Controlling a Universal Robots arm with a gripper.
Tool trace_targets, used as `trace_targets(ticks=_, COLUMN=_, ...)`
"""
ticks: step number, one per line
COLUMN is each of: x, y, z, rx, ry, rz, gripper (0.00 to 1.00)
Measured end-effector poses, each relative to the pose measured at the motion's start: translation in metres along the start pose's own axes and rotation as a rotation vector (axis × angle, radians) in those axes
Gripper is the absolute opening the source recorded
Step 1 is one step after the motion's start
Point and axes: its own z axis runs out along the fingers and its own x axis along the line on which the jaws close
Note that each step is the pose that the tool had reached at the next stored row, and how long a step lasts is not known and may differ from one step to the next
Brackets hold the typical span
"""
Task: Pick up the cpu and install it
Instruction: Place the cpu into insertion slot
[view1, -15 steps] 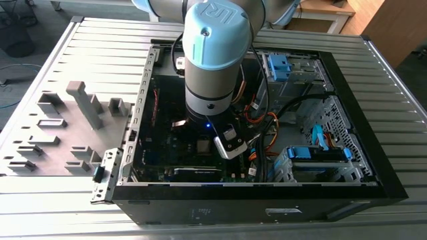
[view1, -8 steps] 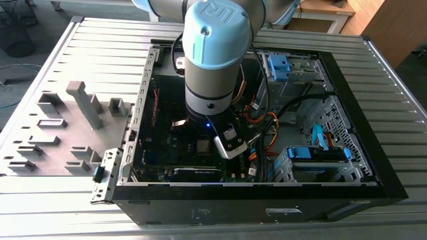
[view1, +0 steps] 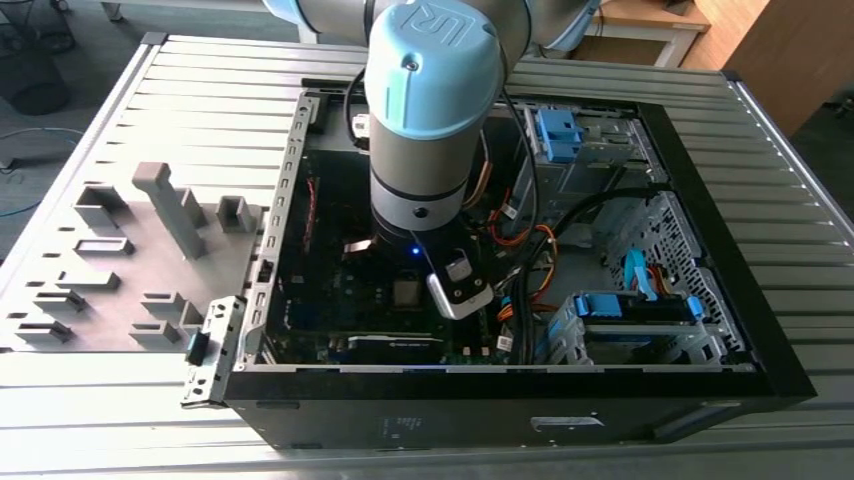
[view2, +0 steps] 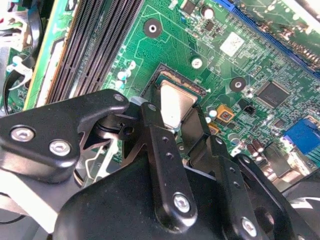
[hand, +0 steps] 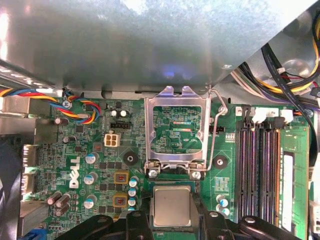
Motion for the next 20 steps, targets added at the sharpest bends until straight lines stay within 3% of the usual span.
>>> trace_targets(ticks=8, x=0.0, y=-0.0018, z=-0.0001, rx=0.0009, ry=-0.0011, rz=0.019, gripper=0.41)
trace_targets(ticks=14, x=0.0, y=-0.0022, z=-0.0001, rx=0.0009, ry=-0.0031, rz=0.056, gripper=0.41)
trace_targets(ticks=20, x=0.0001, y=-0.0024, z=0.0012, rx=0.0015, ry=-0.0031, rz=0.06, gripper=0.41)
